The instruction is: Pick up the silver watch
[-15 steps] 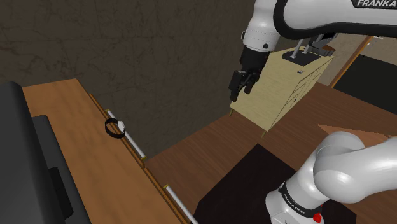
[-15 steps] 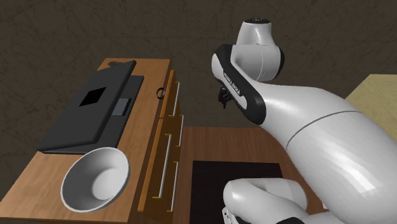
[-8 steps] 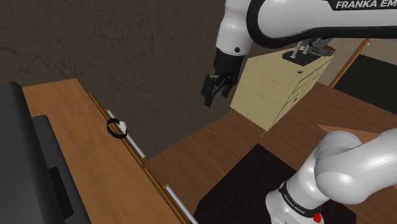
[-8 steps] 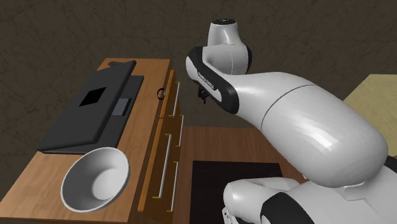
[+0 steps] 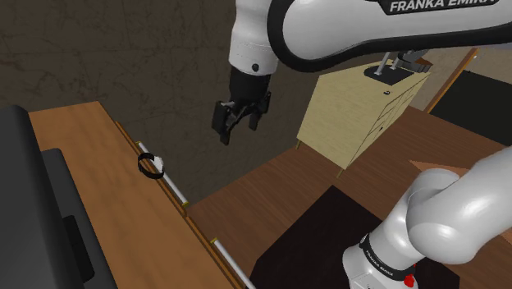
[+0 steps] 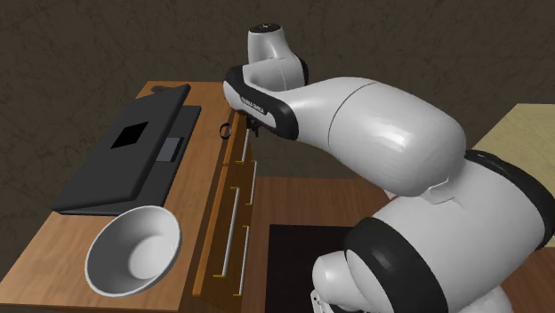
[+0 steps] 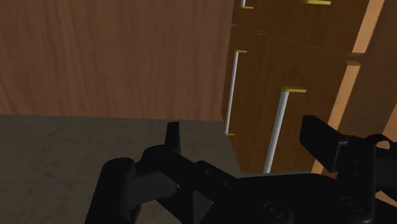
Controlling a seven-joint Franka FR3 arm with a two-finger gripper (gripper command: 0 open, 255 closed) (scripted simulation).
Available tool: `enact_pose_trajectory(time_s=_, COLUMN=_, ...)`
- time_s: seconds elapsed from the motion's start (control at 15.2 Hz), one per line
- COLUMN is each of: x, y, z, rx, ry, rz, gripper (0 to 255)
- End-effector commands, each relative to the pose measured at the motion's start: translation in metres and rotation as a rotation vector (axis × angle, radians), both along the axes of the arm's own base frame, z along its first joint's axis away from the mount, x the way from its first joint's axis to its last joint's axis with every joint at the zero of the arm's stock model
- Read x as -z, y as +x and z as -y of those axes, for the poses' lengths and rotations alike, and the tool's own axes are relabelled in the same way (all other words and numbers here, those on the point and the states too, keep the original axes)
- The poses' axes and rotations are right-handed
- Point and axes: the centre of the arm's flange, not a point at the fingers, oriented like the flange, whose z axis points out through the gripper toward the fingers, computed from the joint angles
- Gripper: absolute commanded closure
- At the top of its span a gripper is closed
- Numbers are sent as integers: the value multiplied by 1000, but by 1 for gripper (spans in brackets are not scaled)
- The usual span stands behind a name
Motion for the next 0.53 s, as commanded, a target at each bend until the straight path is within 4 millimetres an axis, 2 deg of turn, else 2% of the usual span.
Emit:
enact_pose_trajectory(time_s=0.0, x=5, y=8, z=-26, rx=-6, ry=0, rz=11, gripper=0)
enact_pose_trajectory(time_s=0.46, x=13, y=33, z=-113, rx=-34, ry=-7, rz=51, gripper=0)
